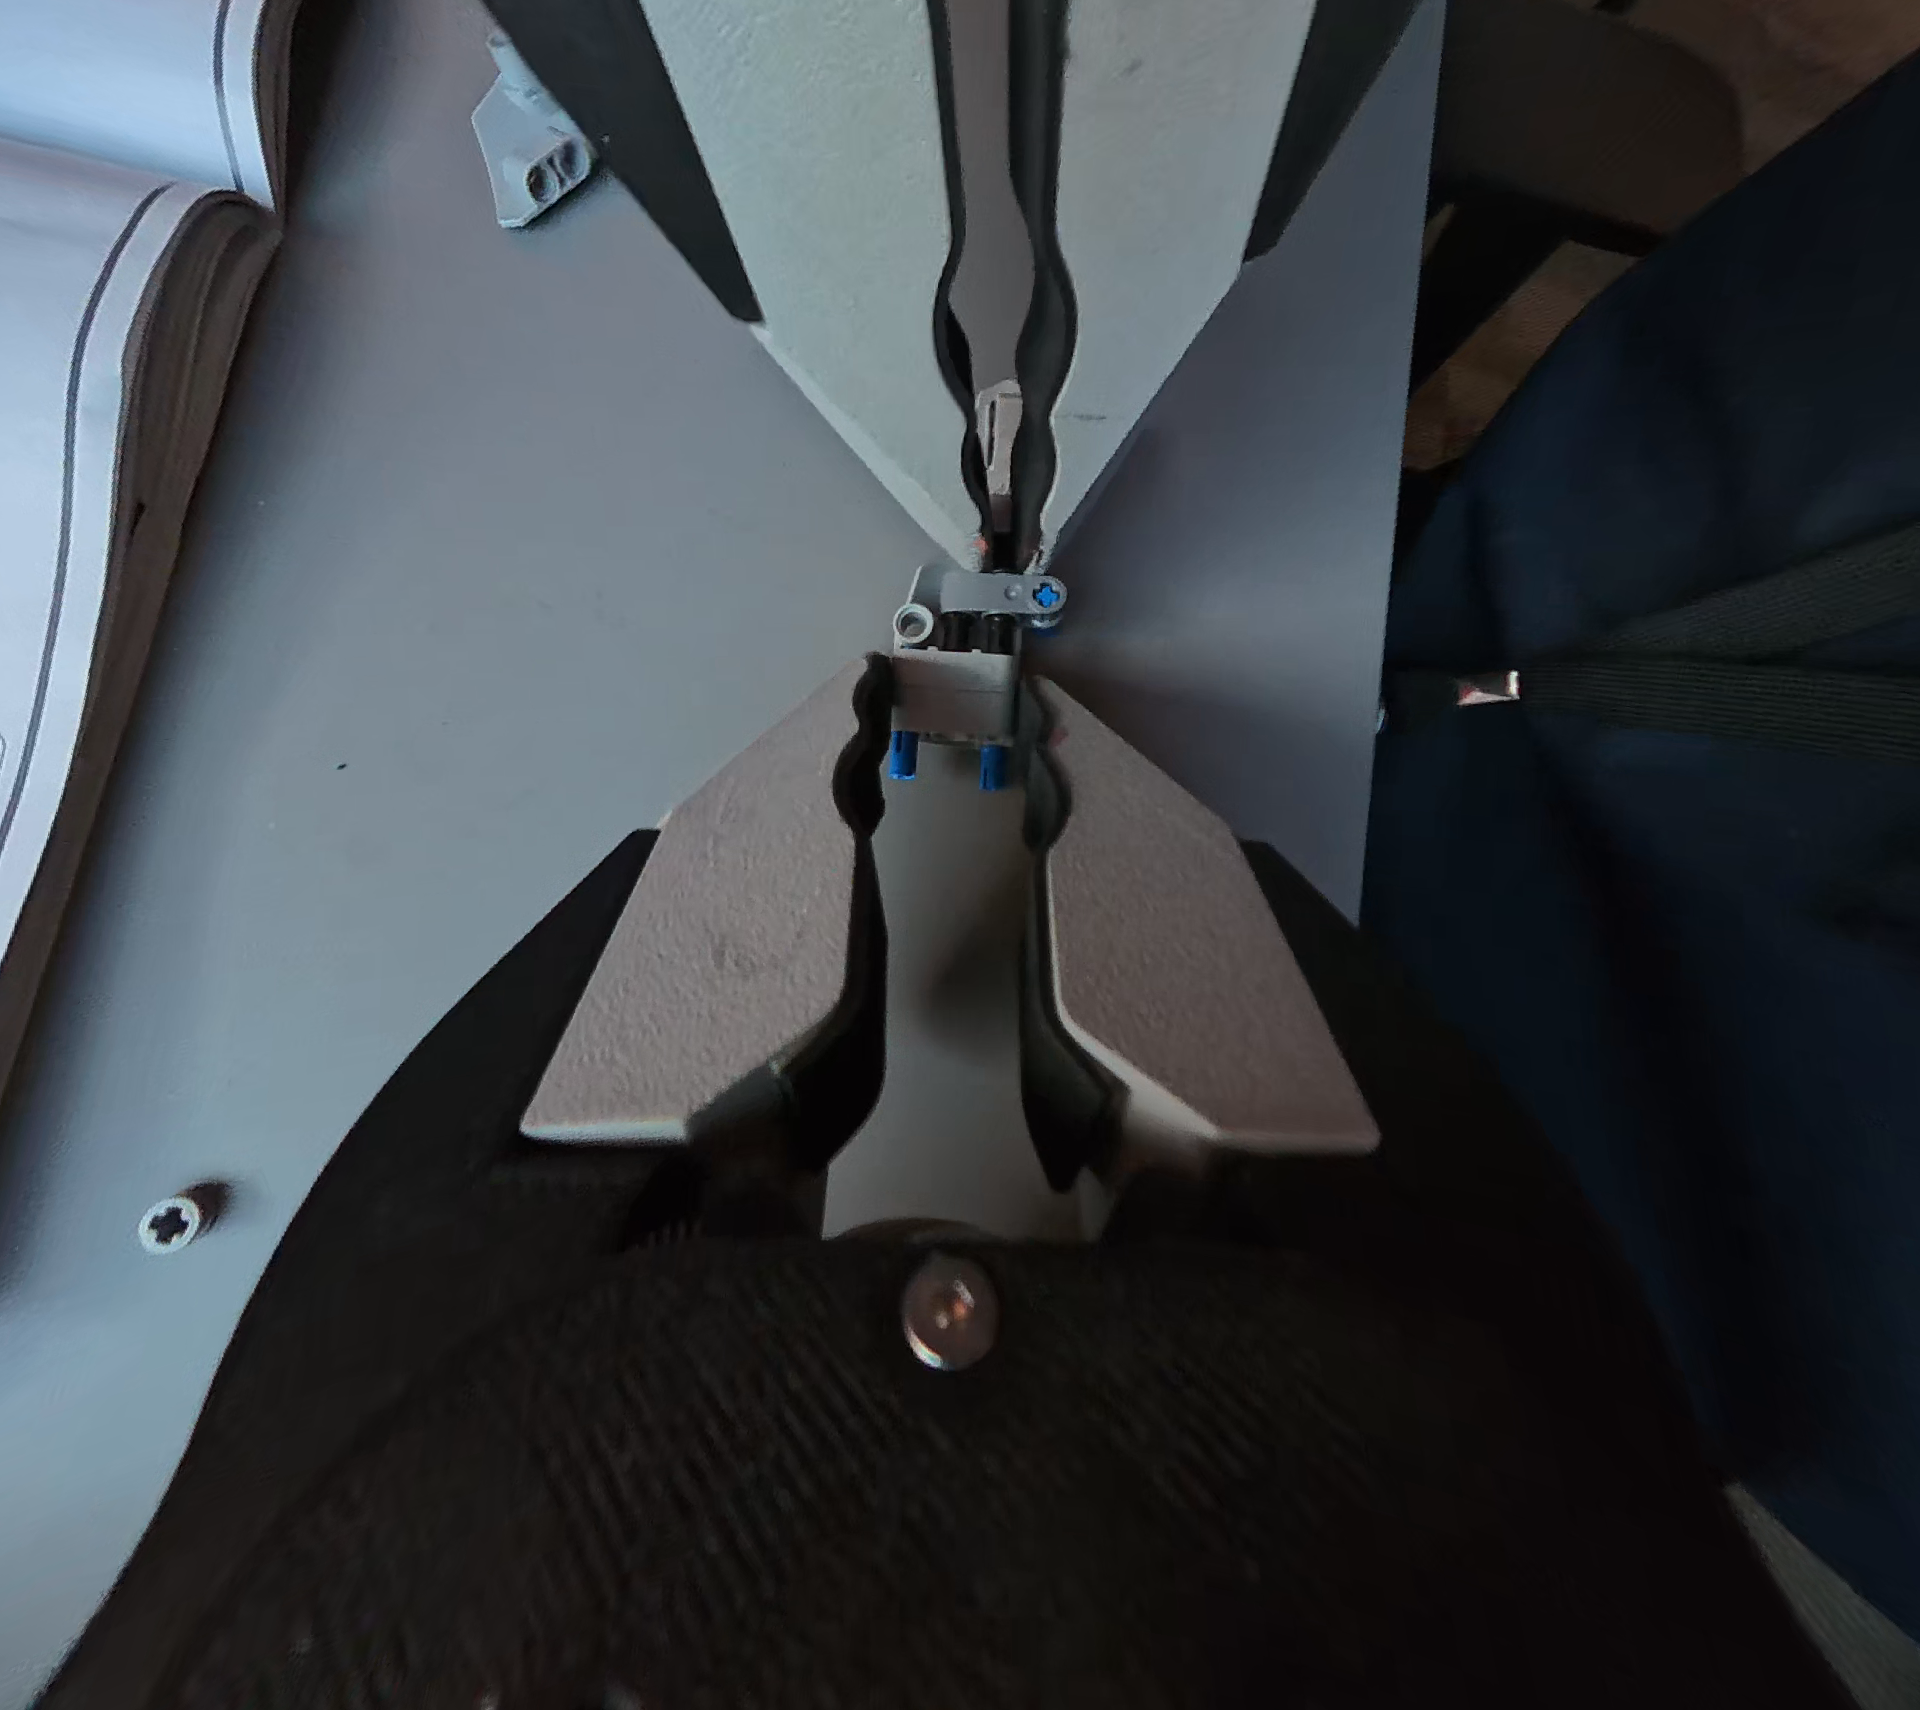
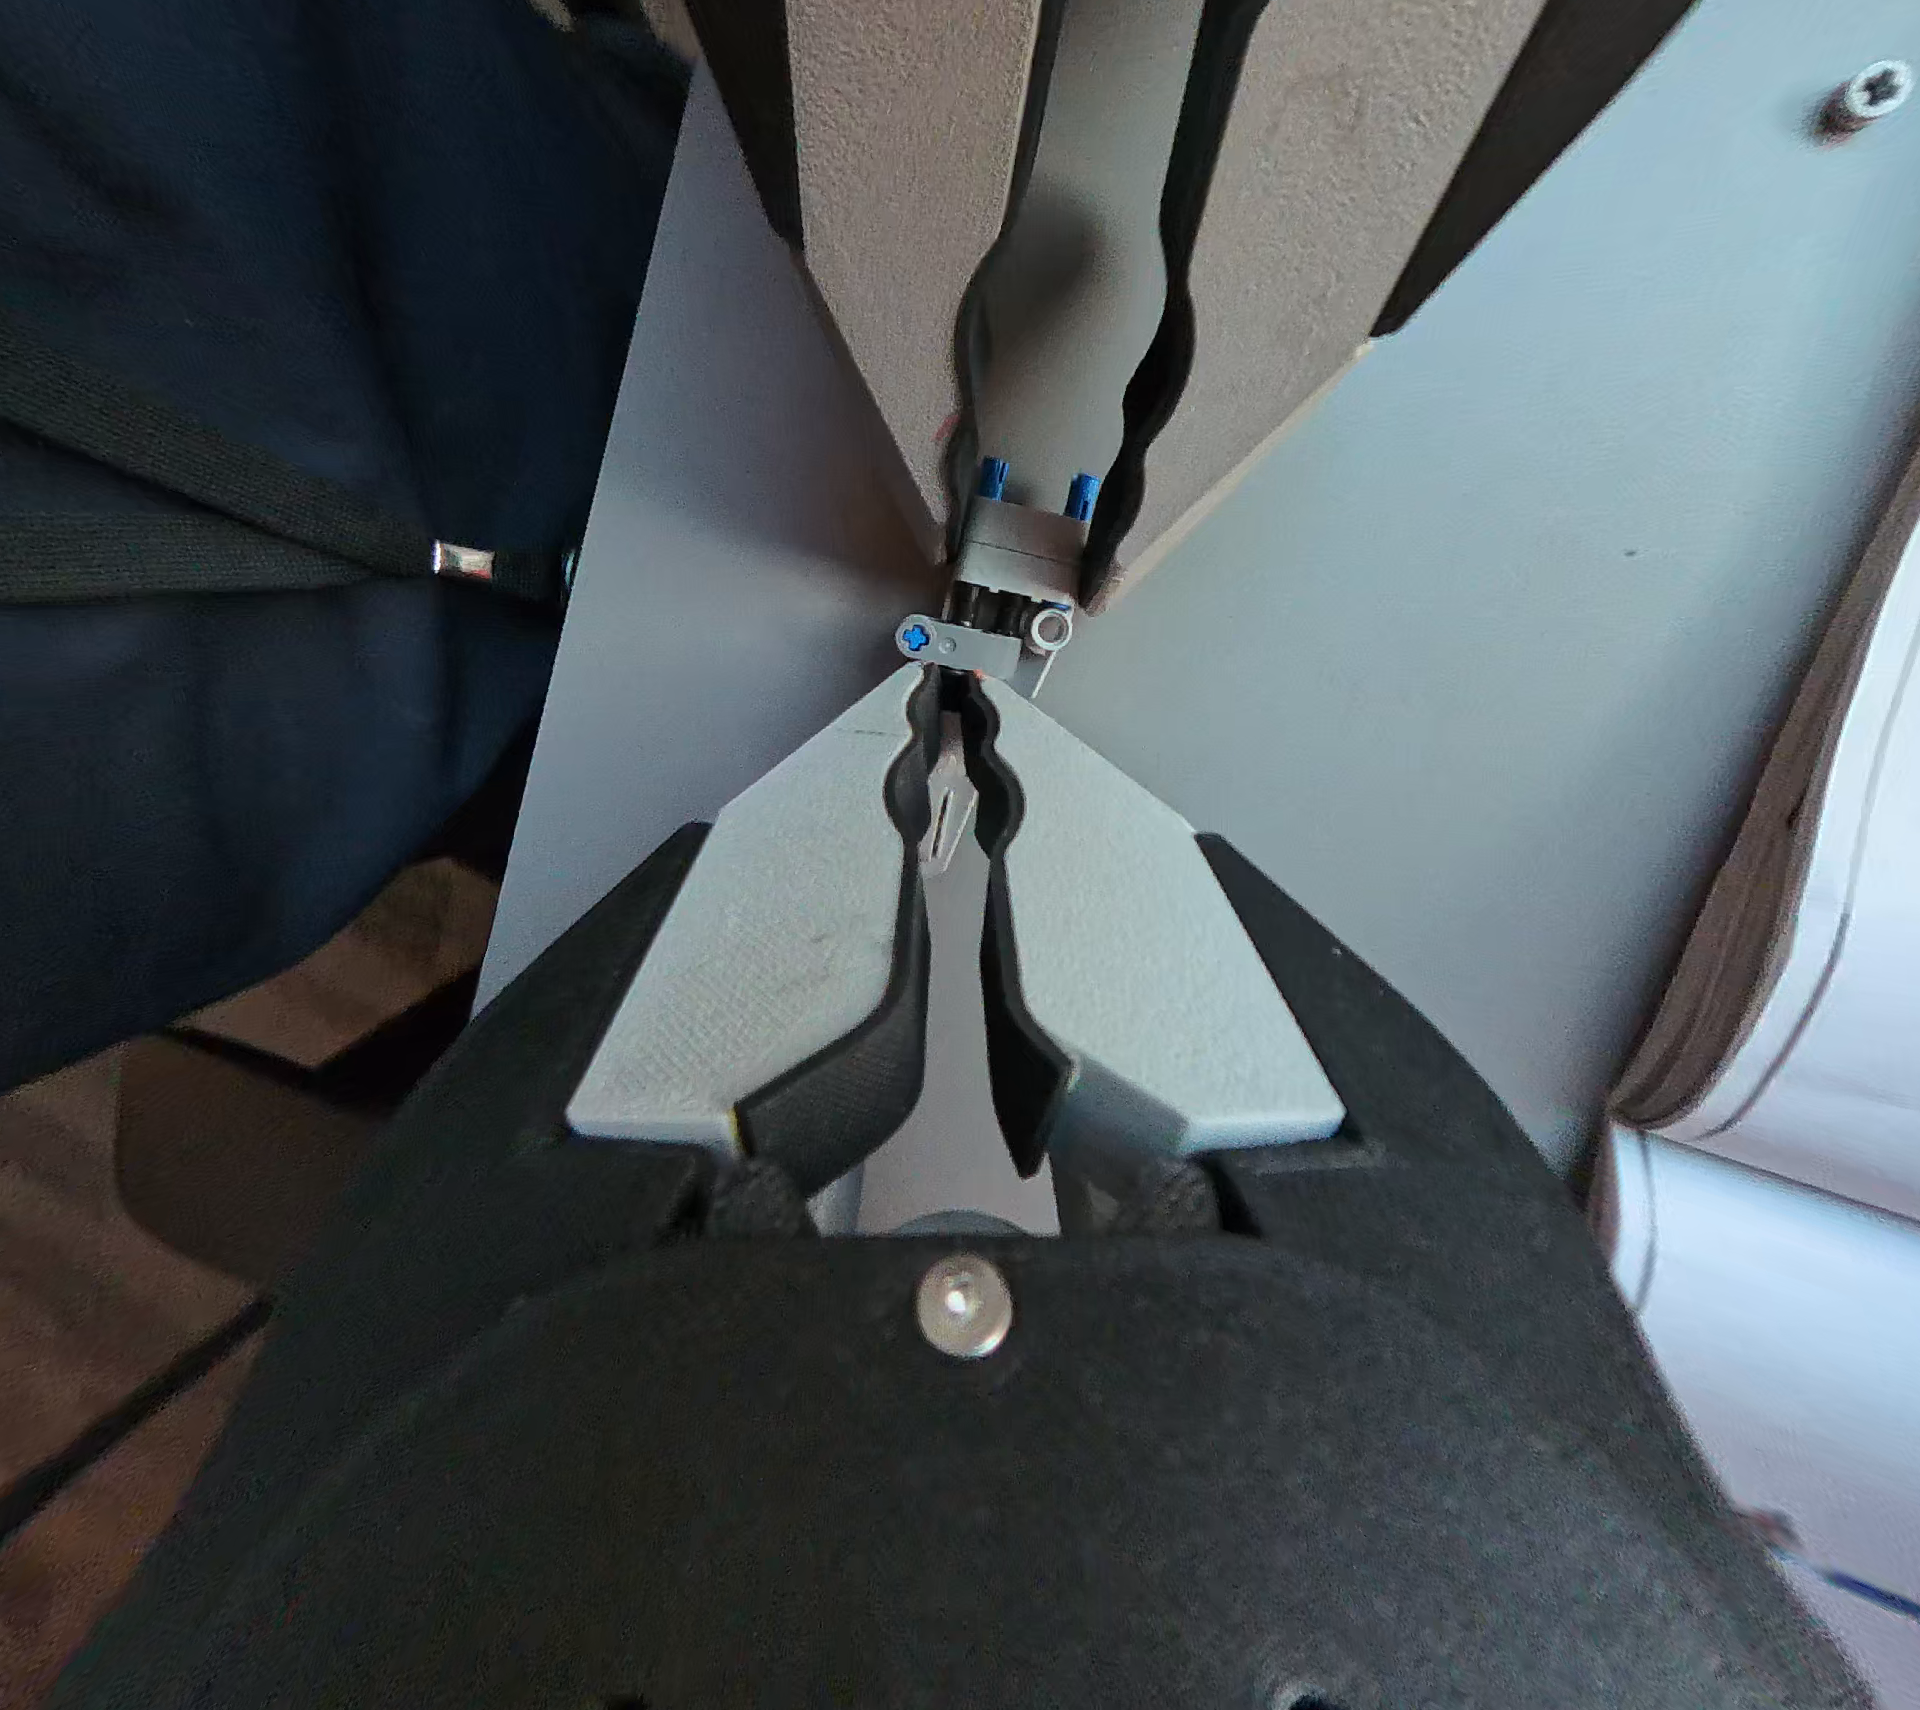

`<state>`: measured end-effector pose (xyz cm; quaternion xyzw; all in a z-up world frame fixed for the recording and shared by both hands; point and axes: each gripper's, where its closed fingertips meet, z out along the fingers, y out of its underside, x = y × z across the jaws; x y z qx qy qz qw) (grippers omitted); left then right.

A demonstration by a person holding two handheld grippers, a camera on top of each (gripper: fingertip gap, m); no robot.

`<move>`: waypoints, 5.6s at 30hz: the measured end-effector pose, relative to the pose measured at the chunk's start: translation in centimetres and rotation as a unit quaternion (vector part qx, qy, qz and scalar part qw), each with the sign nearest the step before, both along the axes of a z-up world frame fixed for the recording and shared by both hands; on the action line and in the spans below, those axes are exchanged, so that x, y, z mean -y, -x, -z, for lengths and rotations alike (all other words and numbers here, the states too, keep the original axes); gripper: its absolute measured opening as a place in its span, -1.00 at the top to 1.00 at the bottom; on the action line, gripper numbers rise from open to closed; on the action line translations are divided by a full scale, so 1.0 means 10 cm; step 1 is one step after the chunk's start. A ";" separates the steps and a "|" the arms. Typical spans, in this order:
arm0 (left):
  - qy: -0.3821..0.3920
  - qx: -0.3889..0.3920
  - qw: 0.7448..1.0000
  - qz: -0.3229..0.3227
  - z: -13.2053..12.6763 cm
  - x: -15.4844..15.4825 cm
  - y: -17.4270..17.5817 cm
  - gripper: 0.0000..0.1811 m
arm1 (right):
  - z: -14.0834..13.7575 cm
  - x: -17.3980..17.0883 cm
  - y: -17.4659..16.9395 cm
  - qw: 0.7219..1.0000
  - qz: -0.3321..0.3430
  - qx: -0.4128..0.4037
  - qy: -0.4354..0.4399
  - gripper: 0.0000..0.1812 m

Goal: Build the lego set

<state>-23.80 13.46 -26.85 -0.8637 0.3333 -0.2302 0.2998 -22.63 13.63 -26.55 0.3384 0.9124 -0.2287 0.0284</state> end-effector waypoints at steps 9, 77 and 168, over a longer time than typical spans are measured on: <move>0.000 0.021 1.000 0.001 0.00 -0.01 0.03 0.77 | -0.04 -0.03 0.01 0.992 0.061 -0.085 0.070 0.99; -0.033 0.016 0.998 0.047 0.01 -0.04 0.10 0.76 | -0.01 -0.37 0.01 0.940 0.222 -0.257 -0.029 0.92; -0.049 0.007 0.997 -0.057 -0.02 -0.16 0.18 0.71 | -0.34 -0.83 -0.09 0.687 0.111 -0.460 -0.551 0.96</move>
